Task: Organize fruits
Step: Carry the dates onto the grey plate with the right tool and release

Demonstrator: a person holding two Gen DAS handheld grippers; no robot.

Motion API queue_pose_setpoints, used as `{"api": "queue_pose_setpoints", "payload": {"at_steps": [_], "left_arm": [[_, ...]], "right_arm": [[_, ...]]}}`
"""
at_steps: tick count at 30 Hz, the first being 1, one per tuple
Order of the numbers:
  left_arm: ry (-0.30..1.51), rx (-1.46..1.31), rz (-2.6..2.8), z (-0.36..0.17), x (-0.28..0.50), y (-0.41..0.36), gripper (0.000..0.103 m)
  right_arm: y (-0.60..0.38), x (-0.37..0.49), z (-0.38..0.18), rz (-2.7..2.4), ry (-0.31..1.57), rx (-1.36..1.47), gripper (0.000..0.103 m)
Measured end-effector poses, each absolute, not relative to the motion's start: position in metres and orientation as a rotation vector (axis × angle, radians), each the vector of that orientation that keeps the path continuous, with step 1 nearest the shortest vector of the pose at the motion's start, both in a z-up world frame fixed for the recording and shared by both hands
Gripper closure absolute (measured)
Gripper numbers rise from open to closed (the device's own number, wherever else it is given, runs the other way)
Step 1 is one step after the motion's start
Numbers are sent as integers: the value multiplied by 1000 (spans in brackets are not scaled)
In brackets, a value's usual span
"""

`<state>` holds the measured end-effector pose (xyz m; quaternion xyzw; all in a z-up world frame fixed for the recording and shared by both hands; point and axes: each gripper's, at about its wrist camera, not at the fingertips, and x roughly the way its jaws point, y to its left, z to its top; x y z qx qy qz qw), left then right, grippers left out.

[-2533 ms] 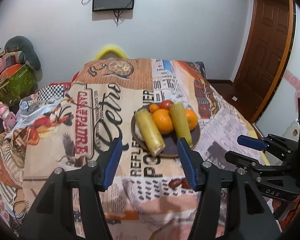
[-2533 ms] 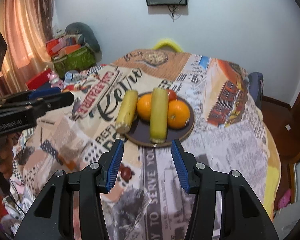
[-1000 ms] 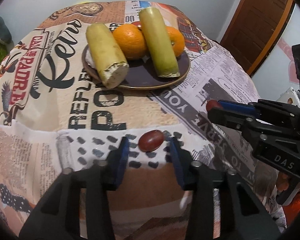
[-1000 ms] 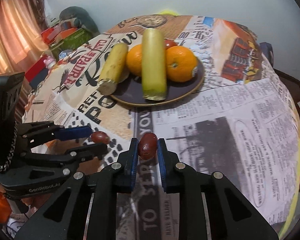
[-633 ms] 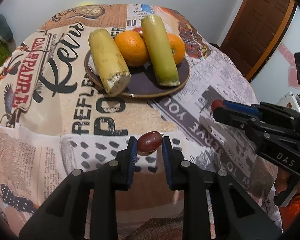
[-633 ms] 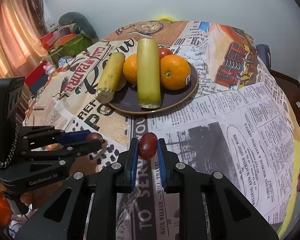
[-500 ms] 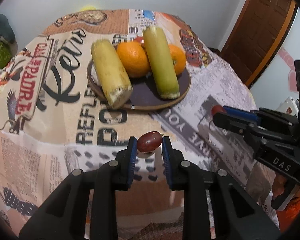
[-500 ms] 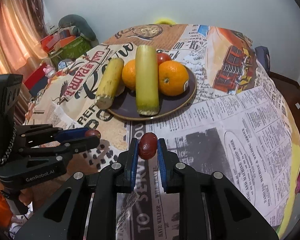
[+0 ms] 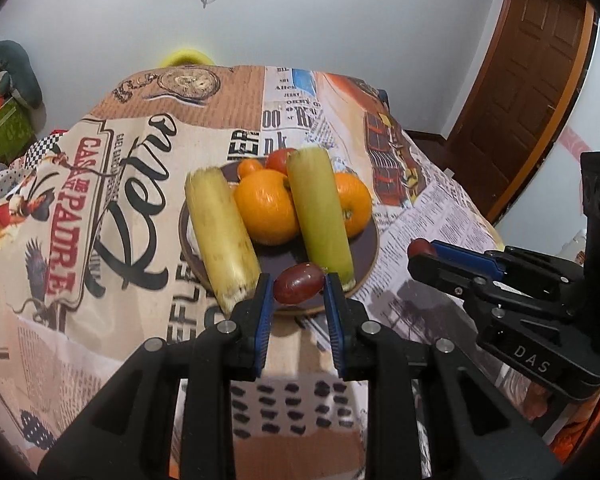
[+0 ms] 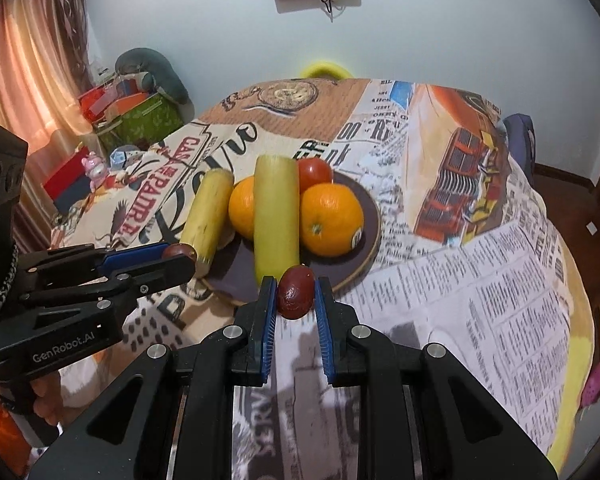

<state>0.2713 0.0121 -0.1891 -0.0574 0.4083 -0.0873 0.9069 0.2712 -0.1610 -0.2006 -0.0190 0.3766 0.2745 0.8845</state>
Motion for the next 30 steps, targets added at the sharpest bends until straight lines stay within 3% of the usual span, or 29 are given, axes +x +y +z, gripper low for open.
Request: {"api": "queue_pose_setpoints", "payload": {"at_steps": [14, 19, 30], "left_arm": [[852, -137, -191, -199, 301, 13, 78], [854, -144, -193, -201, 305, 13, 69], [788, -124, -157, -183, 293, 15, 69]], "right_arm": [[-149, 306, -214, 573, 799, -35, 86], [-147, 315, -221, 574, 838, -33, 83], [-158, 307, -202, 568, 798, -21, 80]]}}
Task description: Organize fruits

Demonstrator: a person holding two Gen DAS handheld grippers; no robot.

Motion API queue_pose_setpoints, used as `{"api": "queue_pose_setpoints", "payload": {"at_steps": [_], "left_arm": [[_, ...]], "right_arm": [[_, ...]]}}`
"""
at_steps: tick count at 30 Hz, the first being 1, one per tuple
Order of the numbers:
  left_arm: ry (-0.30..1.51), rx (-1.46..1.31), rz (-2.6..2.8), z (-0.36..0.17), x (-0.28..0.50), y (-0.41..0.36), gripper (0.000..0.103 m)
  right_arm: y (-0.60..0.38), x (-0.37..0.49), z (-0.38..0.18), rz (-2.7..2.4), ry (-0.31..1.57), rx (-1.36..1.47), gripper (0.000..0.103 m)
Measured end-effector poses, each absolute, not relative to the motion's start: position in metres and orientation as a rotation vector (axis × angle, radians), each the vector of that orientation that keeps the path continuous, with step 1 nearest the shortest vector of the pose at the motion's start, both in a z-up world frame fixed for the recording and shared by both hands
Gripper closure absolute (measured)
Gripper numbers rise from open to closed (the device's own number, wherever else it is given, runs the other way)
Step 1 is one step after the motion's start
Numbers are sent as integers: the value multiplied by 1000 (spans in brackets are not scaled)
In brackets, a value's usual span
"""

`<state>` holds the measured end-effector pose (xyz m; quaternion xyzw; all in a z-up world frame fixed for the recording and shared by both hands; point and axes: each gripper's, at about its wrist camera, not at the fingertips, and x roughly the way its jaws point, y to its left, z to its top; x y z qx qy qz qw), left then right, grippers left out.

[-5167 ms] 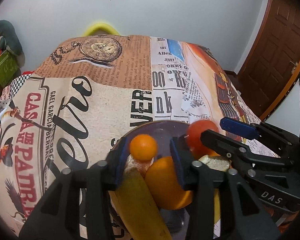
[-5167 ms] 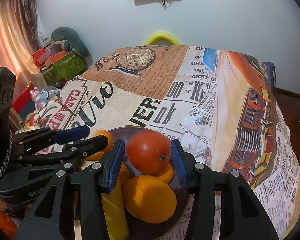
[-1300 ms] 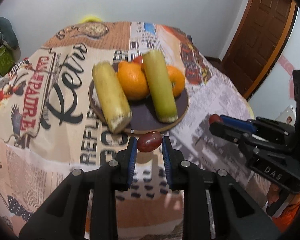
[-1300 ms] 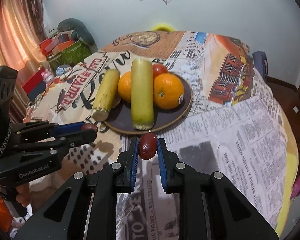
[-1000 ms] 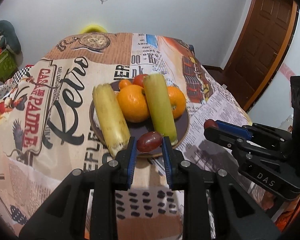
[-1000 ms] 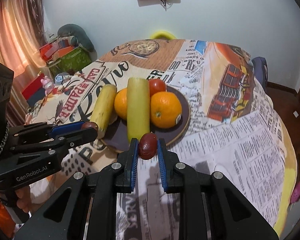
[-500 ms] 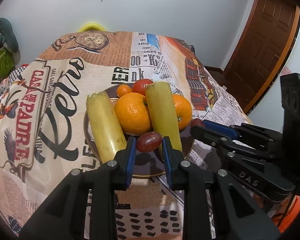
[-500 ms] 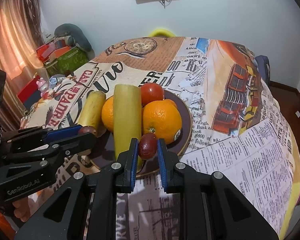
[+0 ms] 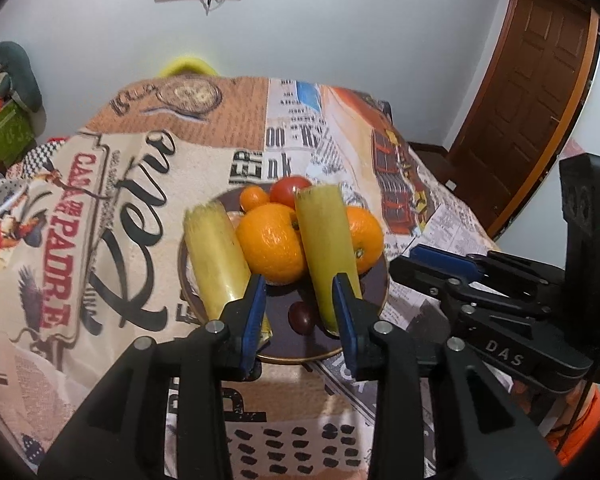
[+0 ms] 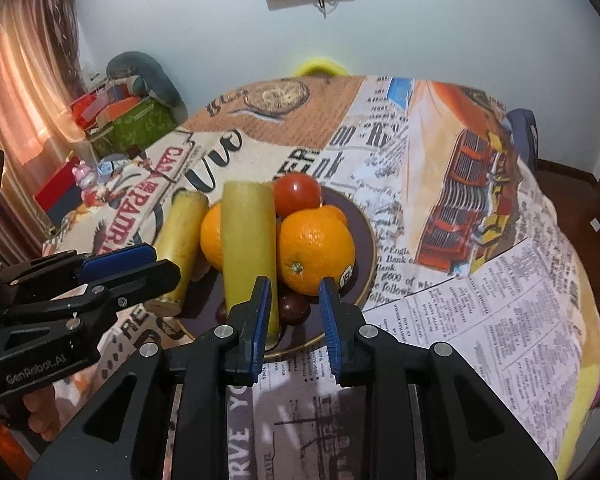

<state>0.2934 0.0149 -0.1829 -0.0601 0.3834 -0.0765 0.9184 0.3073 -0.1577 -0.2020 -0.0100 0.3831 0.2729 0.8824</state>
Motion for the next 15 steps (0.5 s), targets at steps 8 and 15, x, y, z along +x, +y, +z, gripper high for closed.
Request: {"api": "queue_pose_setpoints", "payload": {"at_steps": [8, 15], "left_arm": [[664, -106, -135, -132, 251, 16, 69], [511, -76, -131, -75, 196, 12, 69]], "right_arm": [[-171, 269, -152, 560, 680, -17, 80], [-180, 218, -100, 555, 530, -3, 80]]}}
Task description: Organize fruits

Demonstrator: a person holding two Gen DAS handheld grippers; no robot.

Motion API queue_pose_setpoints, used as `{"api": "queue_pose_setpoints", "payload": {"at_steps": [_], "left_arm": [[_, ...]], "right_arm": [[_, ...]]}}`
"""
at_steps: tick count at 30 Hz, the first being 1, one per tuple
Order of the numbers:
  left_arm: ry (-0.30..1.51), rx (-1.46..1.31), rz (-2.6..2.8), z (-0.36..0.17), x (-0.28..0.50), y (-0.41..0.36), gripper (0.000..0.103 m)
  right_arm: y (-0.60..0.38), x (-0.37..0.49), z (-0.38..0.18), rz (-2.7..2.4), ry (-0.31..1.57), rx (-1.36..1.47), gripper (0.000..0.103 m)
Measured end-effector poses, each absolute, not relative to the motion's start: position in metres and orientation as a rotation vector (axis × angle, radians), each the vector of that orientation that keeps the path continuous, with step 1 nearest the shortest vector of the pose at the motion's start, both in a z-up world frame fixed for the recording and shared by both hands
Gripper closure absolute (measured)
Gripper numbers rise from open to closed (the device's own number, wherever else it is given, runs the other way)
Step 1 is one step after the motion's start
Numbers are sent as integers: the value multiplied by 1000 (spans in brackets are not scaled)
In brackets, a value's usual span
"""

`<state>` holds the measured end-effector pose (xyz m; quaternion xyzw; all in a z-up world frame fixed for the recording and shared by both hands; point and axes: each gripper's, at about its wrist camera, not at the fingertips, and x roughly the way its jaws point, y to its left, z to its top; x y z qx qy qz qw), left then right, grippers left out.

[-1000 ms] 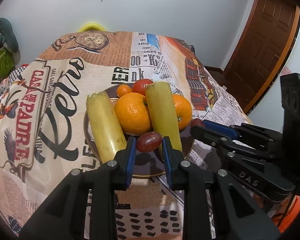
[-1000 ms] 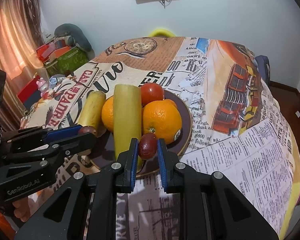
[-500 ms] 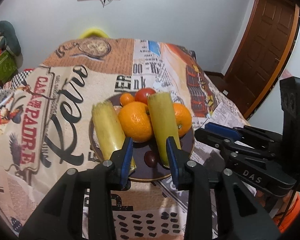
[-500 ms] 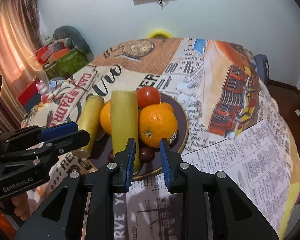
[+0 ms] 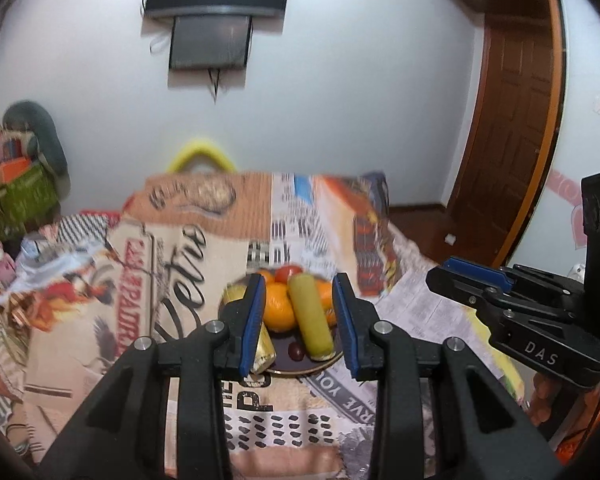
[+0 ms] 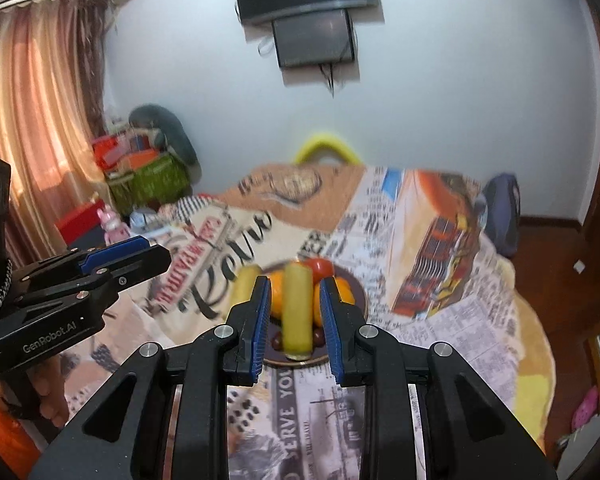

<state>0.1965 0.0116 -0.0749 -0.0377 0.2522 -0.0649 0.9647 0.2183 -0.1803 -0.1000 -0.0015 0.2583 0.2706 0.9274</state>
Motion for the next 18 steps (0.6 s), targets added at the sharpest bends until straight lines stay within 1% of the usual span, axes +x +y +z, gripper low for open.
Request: {"api": "queue_pose_setpoints", "payload": {"at_steps": [9, 11, 13, 15, 18], "left_arm": [[337, -75, -135, -19, 123, 15, 69], [307, -67, -129, -11, 110, 16, 63], [280, -63, -118, -6, 98, 16, 52], [256, -56, -103, -1, 86, 16, 48], [245, -55, -100, 0, 78, 16, 42]], "right_arm": [[-187, 155, -48, 563, 340, 12, 80], [-187, 146, -42, 567, 317, 17, 79], [-188, 138, -39, 568, 294, 24, 74], [-188, 130, -37, 561, 272, 33, 63], [-187, 122, -37, 553, 252, 43, 55]]}}
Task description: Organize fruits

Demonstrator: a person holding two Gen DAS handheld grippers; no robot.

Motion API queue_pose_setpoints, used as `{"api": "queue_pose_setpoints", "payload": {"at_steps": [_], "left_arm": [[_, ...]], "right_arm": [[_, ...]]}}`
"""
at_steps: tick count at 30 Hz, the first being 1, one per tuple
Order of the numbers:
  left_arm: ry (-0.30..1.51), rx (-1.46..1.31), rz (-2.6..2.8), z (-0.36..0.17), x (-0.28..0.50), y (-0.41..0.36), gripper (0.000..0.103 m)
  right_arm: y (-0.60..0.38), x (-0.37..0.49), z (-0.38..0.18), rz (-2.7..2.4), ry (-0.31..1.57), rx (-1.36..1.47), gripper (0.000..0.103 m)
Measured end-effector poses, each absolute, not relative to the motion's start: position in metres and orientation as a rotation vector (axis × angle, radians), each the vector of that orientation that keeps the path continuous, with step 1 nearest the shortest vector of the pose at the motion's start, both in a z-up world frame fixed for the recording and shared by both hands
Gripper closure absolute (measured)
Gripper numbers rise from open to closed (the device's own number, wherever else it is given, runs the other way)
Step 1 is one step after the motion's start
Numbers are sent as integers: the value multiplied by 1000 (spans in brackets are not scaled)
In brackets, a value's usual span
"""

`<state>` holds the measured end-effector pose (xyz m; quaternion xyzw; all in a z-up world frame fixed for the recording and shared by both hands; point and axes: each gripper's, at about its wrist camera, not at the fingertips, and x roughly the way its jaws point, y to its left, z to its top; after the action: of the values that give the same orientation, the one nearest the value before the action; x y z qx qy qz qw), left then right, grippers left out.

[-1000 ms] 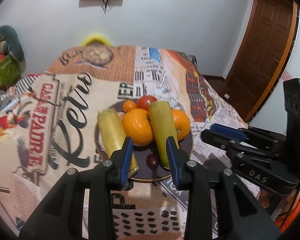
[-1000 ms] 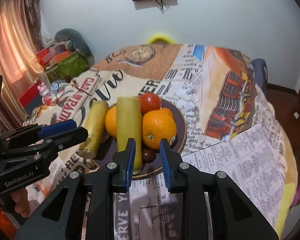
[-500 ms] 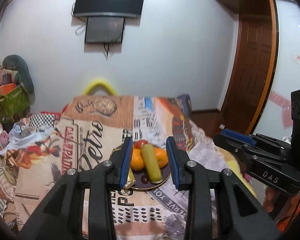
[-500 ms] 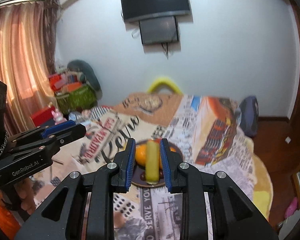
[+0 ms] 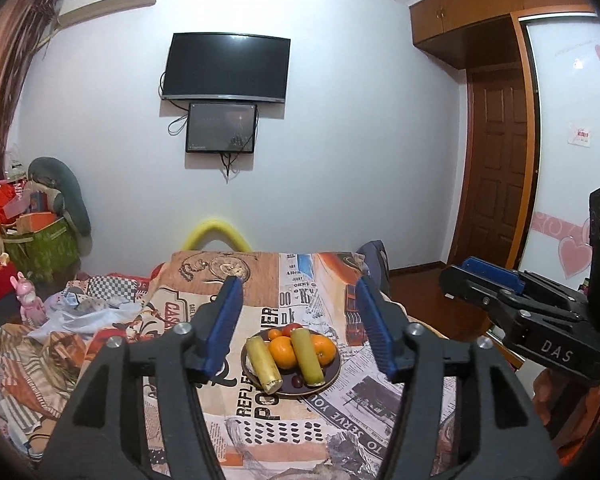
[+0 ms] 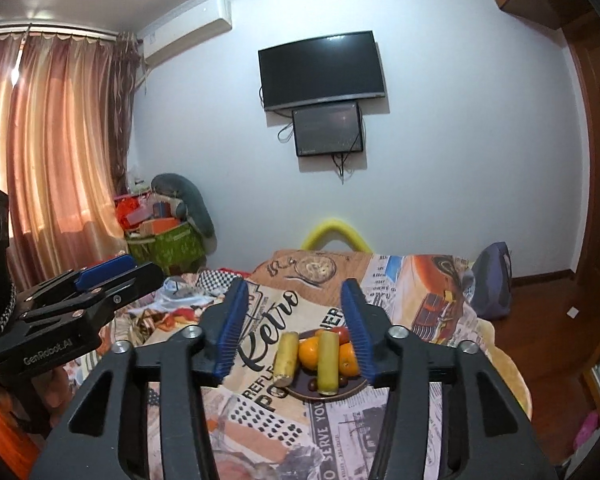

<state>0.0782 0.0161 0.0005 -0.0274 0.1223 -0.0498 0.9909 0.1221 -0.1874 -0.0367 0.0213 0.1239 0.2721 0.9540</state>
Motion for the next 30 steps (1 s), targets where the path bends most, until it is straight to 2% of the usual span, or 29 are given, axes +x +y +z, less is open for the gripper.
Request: {"api": "queue_pose_setpoints", "payload": {"at_steps": [1, 5, 7, 9, 13, 17, 30], "left_arm": [[244, -56, -98, 1, 76, 16, 38], [238, -63, -91, 1, 70, 17, 28], [235, -64, -88, 2, 65, 18, 18], [223, -58, -82, 2, 62, 18, 15], [212, -41, -70, 2, 57, 15, 9], [206, -46, -70, 1, 53, 15, 4], [195, -38, -63, 0, 50, 12, 2]], "right_arm": [[-187, 121, -37, 550, 248, 44, 54], [-188, 113, -38, 523, 221, 44, 36], [-188, 109, -37, 506, 206, 41, 29], [-189, 106, -37, 494, 193, 43, 21], [-190, 102, -36, 471, 173, 40, 16], [-191, 98, -37, 450, 159, 41, 3], [-194, 91, -41, 424, 155, 32, 0]]}}
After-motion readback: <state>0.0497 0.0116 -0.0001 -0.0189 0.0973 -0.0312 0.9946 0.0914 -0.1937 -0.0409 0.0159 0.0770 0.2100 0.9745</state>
